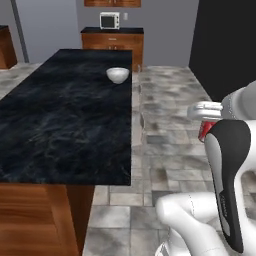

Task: Open the fridge, grab two sodas, and place both sodas inside the bowl with ice on the dining counter.

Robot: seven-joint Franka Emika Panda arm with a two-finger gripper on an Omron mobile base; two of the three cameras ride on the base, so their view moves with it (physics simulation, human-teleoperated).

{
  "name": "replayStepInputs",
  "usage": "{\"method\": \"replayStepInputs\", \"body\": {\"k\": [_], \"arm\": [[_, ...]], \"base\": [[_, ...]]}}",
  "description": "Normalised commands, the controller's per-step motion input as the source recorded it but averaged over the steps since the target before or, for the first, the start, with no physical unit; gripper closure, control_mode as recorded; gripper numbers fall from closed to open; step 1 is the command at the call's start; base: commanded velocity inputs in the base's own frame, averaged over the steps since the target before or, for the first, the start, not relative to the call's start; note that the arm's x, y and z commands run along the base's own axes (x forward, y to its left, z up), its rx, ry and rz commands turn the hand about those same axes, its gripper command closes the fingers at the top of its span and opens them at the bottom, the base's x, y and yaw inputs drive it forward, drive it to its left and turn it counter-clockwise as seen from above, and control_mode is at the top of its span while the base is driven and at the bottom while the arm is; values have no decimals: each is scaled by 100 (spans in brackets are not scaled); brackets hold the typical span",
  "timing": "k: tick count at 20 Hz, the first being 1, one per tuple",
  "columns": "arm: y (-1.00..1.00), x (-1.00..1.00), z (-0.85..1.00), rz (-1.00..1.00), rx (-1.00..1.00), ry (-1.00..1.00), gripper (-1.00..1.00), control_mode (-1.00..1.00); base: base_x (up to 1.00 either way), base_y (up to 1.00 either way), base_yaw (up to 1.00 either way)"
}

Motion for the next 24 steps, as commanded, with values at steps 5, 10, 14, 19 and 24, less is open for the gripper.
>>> {"method": "replayStepInputs", "body": {"k": [5, 10, 14, 19, 24], "arm": [[0, 0, 0, 0, 0, 0, 100, 100], [0, 0, 0, 0, 0, 0, 100, 100], [0, 0, 0, 0, 0, 0, 100, 100], [0, 0, 0, 0, 0, 0, 100, 100], [0, 0, 0, 0, 0, 0, 100, 100]], "base": [[35, -100, 11], [56, -89, 21], [75, -68, 29], [79, -61, 32], [72, -60, 33]]}}
